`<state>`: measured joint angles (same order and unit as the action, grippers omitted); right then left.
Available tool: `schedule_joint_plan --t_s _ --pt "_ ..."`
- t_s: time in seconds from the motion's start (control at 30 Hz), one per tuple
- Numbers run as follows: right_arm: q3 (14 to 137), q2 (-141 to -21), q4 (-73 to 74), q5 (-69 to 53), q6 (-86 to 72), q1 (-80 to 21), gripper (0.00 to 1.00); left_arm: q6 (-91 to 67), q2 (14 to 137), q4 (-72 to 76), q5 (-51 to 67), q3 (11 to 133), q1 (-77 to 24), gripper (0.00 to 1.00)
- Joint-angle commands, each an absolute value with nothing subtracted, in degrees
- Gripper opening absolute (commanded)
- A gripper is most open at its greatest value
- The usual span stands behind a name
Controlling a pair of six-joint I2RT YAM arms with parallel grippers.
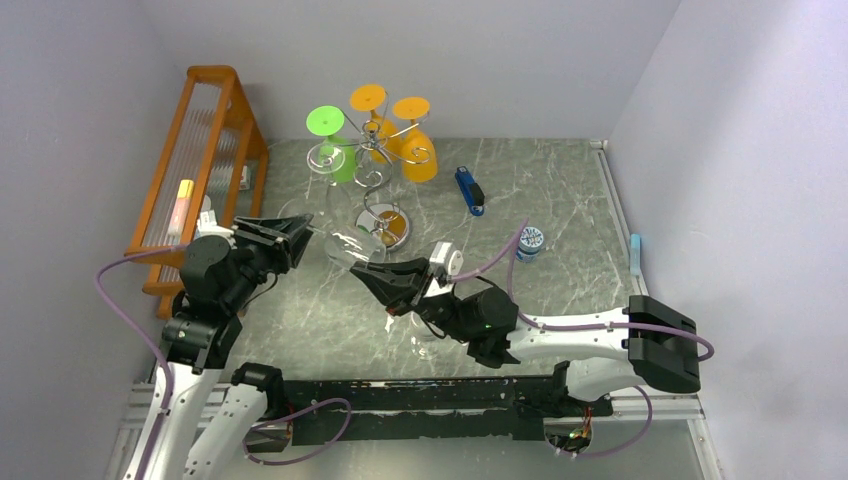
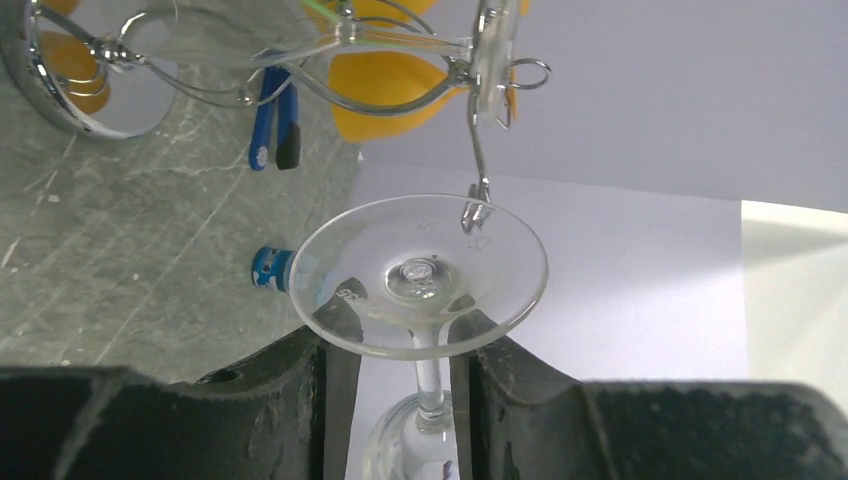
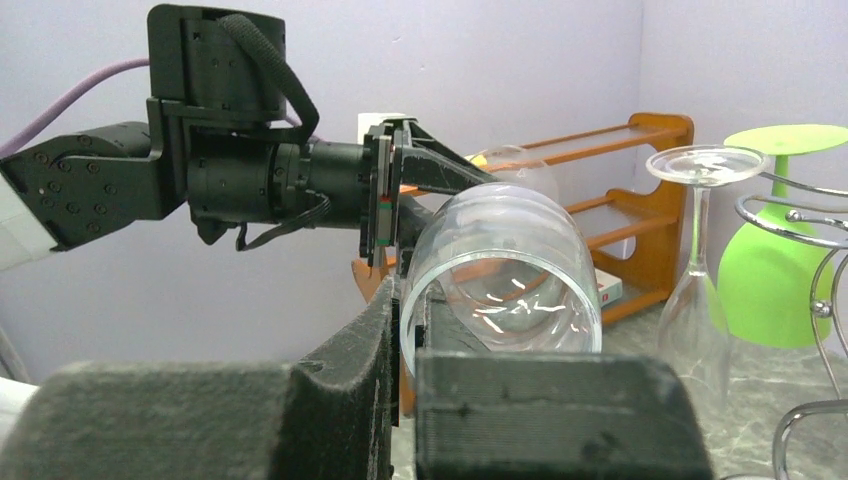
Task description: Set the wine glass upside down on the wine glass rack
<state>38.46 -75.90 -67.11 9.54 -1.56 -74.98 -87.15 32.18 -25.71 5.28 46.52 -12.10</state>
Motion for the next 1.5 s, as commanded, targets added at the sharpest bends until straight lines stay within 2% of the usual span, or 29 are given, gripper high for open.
schedule_joint_plan --t_s 0.0,0.13,0.23,0.47,0.73,1.03,1.23,1.33,1.47 --pt "37.5 -74.4 -74.6 4.9 0.3 -75.5 0.0 -87.6 34.3 -20.2 1.0 49.7 -11.8 0.38" --pt "37.7 -75.2 -75.6 3.5 4.3 -76.3 0.0 -87.4 35.6 -17.2 0.1 50.9 -11.8 0.28" --pt "38.2 -75.3 -75.5 2.6 7.0 -77.0 0.0 -86.8 36.2 -16.3 -1.2 52.2 -11.8 0.24" --pt "39.8 -76.7 -76.0 1.1 13.9 -79.0 0.0 -86.9 37.2 -15.3 -1.2 53.4 -11.8 0.32" --pt "43.5 -78.1 -71.2 1.6 30.0 -83.5 0.0 -85.8 36.6 -16.6 -4.3 53.2 -11.8 0.28" --pt "46.3 -80.3 -67.4 2.7 40.6 -86.7 0.0 -85.8 37.5 -16.4 -3.0 52.3 -11.8 0.34" --pt "46.7 -81.6 -67.8 3.6 42.2 -87.7 0.0 -85.7 37.3 -15.9 -3.3 51.9 -11.8 0.21" --pt "46.5 -82.0 -67.6 3.9 42.2 -88.0 0.0 -85.2 36.8 -14.8 -3.7 51.7 -11.8 0.08" --pt "46.4 -81.8 -67.6 4.6 40.3 -88.1 0.02 -83.2 36.2 -11.5 -3.8 51.1 -11.8 0.05"
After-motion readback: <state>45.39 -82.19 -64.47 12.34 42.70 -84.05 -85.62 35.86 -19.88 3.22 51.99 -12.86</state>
